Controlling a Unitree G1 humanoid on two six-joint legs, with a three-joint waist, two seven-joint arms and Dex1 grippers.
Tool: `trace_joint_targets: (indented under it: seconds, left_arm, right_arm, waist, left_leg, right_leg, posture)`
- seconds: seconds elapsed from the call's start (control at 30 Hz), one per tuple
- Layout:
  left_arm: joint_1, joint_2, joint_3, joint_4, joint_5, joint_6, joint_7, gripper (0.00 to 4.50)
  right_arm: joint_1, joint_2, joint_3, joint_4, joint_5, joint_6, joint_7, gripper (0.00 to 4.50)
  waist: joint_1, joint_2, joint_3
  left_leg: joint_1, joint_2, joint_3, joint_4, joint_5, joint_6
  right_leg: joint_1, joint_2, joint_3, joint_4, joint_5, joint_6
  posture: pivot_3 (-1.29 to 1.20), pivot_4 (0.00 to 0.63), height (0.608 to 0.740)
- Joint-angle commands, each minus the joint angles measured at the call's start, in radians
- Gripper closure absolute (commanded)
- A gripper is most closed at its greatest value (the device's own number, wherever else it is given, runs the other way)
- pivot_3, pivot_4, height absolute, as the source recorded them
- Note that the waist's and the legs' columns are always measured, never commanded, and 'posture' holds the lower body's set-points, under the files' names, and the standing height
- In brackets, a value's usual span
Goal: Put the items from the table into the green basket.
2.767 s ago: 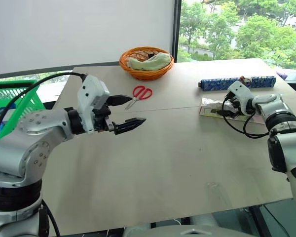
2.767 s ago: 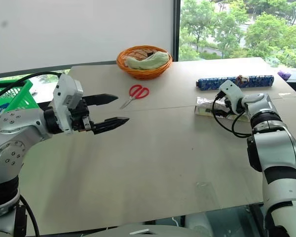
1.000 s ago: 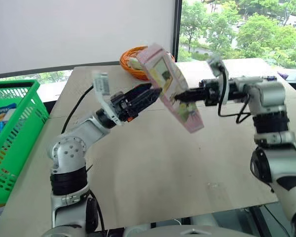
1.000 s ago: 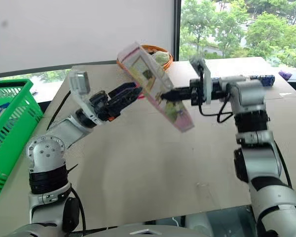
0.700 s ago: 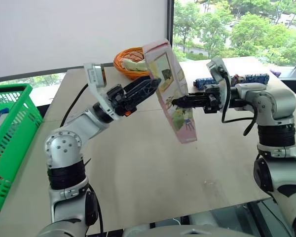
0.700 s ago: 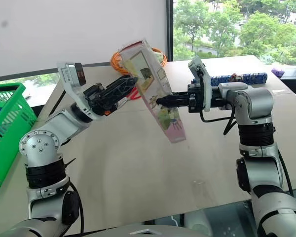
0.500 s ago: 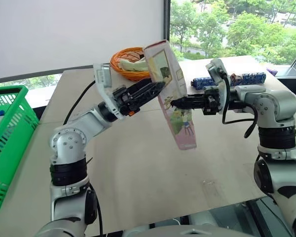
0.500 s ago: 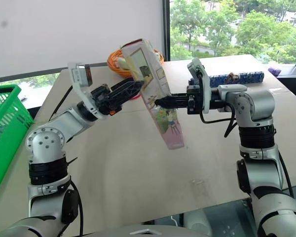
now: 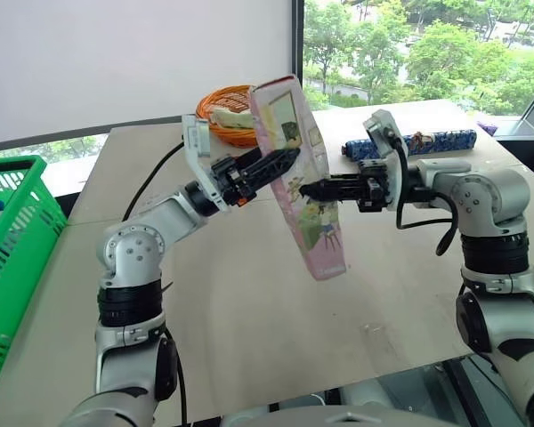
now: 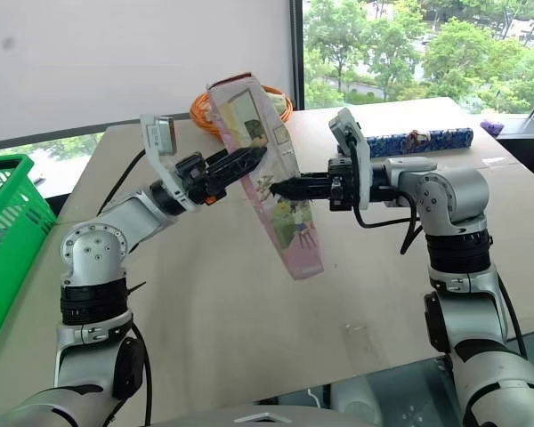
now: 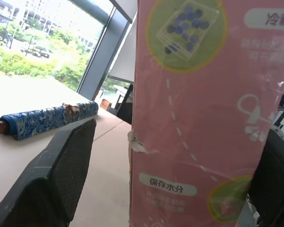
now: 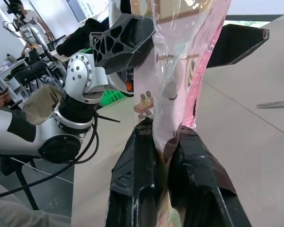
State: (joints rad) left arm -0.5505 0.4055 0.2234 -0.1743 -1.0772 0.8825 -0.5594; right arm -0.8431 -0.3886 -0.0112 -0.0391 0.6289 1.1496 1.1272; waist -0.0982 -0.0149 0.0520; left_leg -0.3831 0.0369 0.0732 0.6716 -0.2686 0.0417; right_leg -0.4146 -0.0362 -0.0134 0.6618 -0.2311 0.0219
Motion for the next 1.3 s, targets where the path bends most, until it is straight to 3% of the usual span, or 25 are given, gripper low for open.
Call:
trace_joint_targets:
  seconds: [0.03,0.13,0.23,0.27,0.33,0.43,0.5,0.57,0.63,0.83,0.93,1.1,1.3]
  left_arm:
    - [-0.012,-0.012,-0.012,-0.026,-0.025,0.016,-0.001,0.0]
    - [-0.011,-0.016,-0.015,-0.033,-0.031,0.017,-0.001,0.0]
    - [-0.021,-0.02,0.003,-0.022,-0.052,0.015,-0.003,0.74]
    - [-0.022,-0.02,0.006,-0.025,-0.061,0.018,-0.006,1.23]
    - [-0.025,-0.02,0.005,-0.025,-0.068,0.018,-0.002,1.96]
    - [-0.032,-0.023,-0.001,-0.01,-0.046,0.002,0.012,3.54]
    - [-0.042,-0.024,0.001,0.007,-0.012,-0.024,0.03,4.21]
    - [-0.057,-0.018,0.007,0.027,0.043,-0.062,0.057,4.27]
    - [-0.081,0.007,0.02,0.051,0.09,-0.075,0.094,4.27]
    - [-0.215,0.232,-0.018,0.104,0.42,-0.214,0.14,4.27]
    - [-0.271,0.411,-0.147,0.162,0.695,-0.316,0.127,4.27]
    - [-0.382,0.668,-0.333,0.299,1.117,-0.45,0.155,4.27]
    - [-0.453,0.811,-0.375,0.441,1.34,-0.495,0.127,4.27]
  right_arm:
    - [-0.021,0.009,0.004,-0.059,0.067,-0.038,0.017,4.45]
    - [-0.019,0.007,0.01,-0.057,0.075,-0.046,0.008,4.45]
    - [-0.014,0.002,0.01,-0.051,0.082,-0.048,-0.001,4.5]
    - [-0.013,0.001,0.008,-0.051,0.084,-0.048,-0.006,4.5]
    - [-0.011,-0.001,0.002,-0.051,0.092,-0.046,-0.013,3.62]
    - [-0.007,-0.019,0.002,-0.05,0.109,-0.036,-0.006,2.17]
    - [-0.001,-0.031,0.007,-0.048,0.098,-0.044,-0.025,1.35]
    - [0.014,-0.053,0.014,-0.053,0.089,-0.051,-0.028,0.42]
    - [0.04,-0.088,0.021,-0.069,0.088,-0.062,-0.012,0.42]
    - [0.113,-0.154,-0.047,-0.083,0.083,-0.235,0.014,0.42]
    - [0.117,-0.156,-0.091,-0.105,0.144,-0.252,0.027,0.42]
    - [0.119,-0.148,-0.084,-0.138,0.116,-0.369,0.024,0.42]
    - [0.1,-0.138,-0.055,-0.134,0.101,-0.452,0.025,0.42]
  waist:
    - [0.0,0.0,0.0]
    - [-0.001,0.0,0.0]
    - [-0.001,0.0,0.0]
    - [-0.001,0.0,0.0]
    - [-0.001,0.0,0.0]
    - [-0.001,0.0,0.0]
    - [-0.001,0.0,0.0]
    - [0.0,0.0,0.0]
    - [0.002,0.0,0.0]
    - [-0.002,-0.001,0.001]
    - [0.0,-0.001,0.001]
    - [0.005,-0.002,0.002]
    - [0.02,-0.003,0.001]
  left_leg:
    - [0.0,0.0,0.0,0.0,0.0,0.0]
    - [0.0,0.0,0.0,0.0,0.0,0.0]
    - [0.0,0.0,0.0,0.0,0.0,0.0]
    - [0.0,0.0,0.0,0.0,0.0,0.0]
    - [0.0,0.0,0.0,0.0,0.0,0.0]
    - [0.0,0.0,0.0,0.0,0.0,0.0]
    - [0.0,0.0,0.0,0.0,0.0,0.0]
    - [0.0,0.0,0.0,0.0,0.0,0.0]
    - [0.0,0.0,-0.001,0.0,0.0,0.0]
    - [-0.001,-0.001,0.001,-0.001,0.0,0.0]
    - [-0.001,0.0,0.001,-0.002,0.0,0.0]
    - [-0.002,0.0,0.003,-0.004,0.0,0.0]
    - [-0.016,0.001,0.004,-0.002,0.0,0.0]
  right_leg:
    - [0.0,0.0,0.0,0.0,0.0,0.0]
    - [0.0,0.0,0.001,0.0,0.0,0.0]
    - [0.0,0.0,0.001,0.0,0.0,0.0]
    - [0.0,0.0,0.001,0.0,0.0,0.0]
    - [0.0,0.0,0.001,0.0,0.0,0.0]
    - [0.0,0.0,0.001,0.0,0.0,0.0]
    - [0.0,0.0,0.001,0.0,0.0,0.0]
    - [0.0,0.0,0.0,0.0,0.0,0.0]
    - [0.0,0.0,0.0,0.0,0.0,0.0]
    - [-0.002,0.002,0.0,-0.001,0.0,0.0]
    - [-0.003,0.002,0.0,-0.001,0.0,0.0]
    - [-0.005,0.002,0.0,-0.003,0.0,0.0]
    - [-0.019,0.001,0.0,0.0,0.0,0.0]
  posture:
    - [-0.13,0.0,0.738]
    - [-0.13,0.0,0.738]
    - [-0.13,0.0,0.738]
    - [-0.13,0.0,0.738]
    - [-0.13,0.0,0.738]
    - [-0.14,0.0,0.738]
    - [-0.14,0.0,0.738]
    - [-0.13,0.0,0.738]
    - [-0.13,0.0,0.738]
    - [-0.09,0.0,0.738]
    - [-0.09,0.0,0.738]
    - [-0.06,0.0,0.738]
    - [-0.06,0.0,0.738]
